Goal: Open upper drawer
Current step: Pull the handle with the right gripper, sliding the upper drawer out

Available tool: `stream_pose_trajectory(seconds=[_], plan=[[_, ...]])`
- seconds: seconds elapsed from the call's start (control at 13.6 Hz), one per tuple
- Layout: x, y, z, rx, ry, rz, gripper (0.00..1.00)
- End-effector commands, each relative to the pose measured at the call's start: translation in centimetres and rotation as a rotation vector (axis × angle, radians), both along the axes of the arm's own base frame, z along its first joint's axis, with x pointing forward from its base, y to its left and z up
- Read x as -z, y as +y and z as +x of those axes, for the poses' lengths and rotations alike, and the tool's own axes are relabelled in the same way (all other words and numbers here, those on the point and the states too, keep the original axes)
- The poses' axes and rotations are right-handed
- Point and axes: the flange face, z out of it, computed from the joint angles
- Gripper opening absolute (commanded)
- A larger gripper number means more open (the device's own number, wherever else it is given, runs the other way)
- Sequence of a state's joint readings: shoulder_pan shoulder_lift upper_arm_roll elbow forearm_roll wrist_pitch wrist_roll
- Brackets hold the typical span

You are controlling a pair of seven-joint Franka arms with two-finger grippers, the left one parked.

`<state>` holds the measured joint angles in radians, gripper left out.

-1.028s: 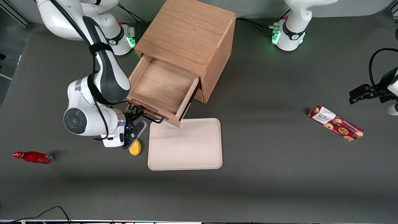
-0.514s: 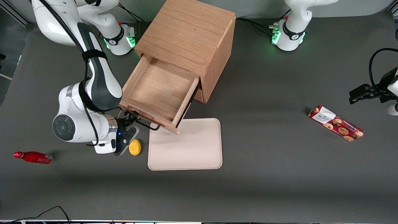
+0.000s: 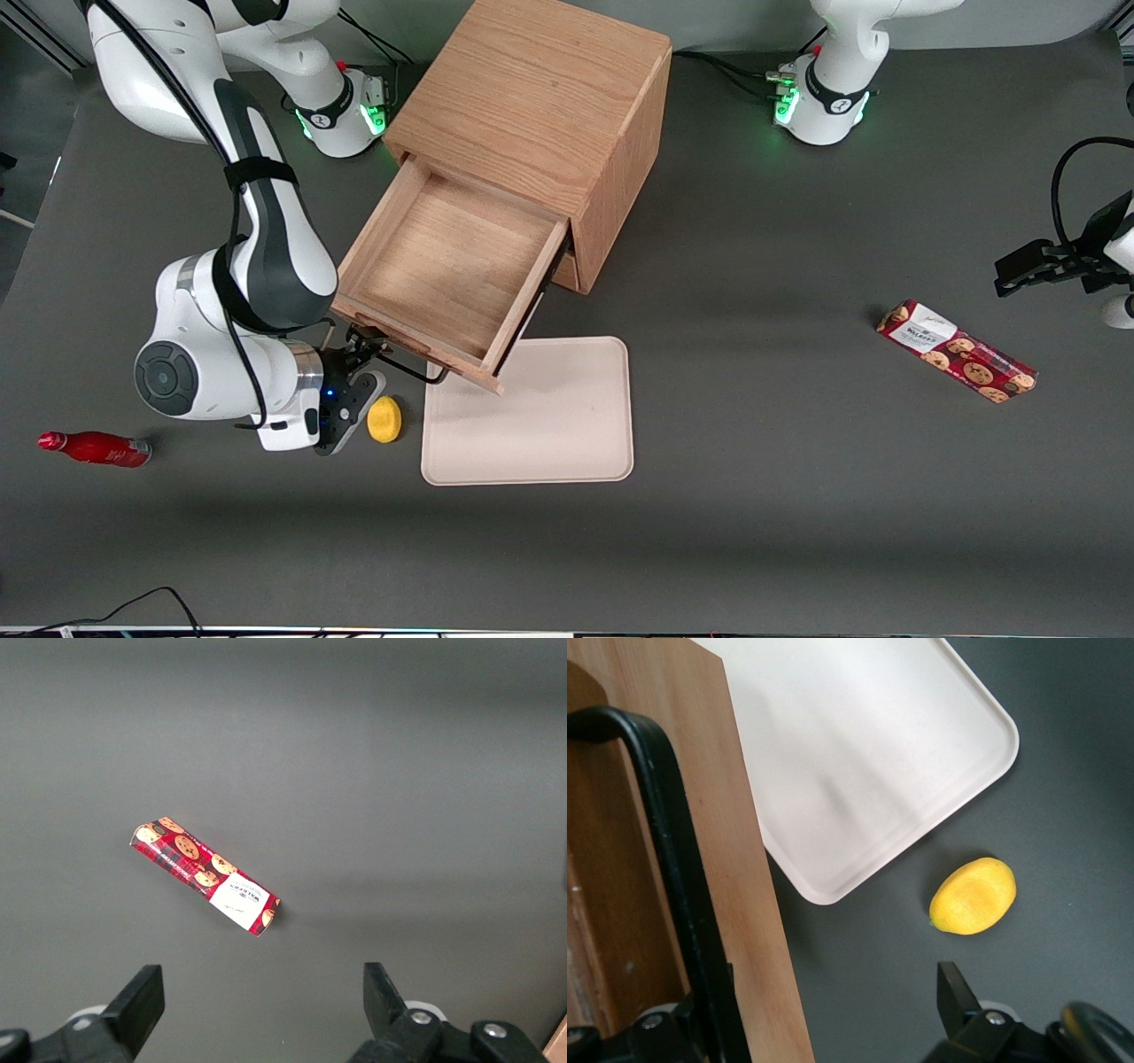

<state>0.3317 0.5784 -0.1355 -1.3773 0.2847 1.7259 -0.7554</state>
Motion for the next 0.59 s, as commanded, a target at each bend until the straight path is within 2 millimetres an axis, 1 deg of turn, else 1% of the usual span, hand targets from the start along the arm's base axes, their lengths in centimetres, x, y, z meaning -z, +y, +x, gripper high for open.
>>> stream_pose_trajectory(seconds=[0.0, 0.15, 0.29, 0.51], plan=[[0.3, -1.3, 1.8, -0.025, -0.030, -0.002, 1.00], [0.2, -1.6, 2.0, -0.026, -0.034, 0.000, 1.00], [0.2, -2.4, 2.2, -0.018, -0.036, -0.001, 1.00], [-0.4, -2.7, 2.5, -0.013, -0.048, 0.005, 1.00]])
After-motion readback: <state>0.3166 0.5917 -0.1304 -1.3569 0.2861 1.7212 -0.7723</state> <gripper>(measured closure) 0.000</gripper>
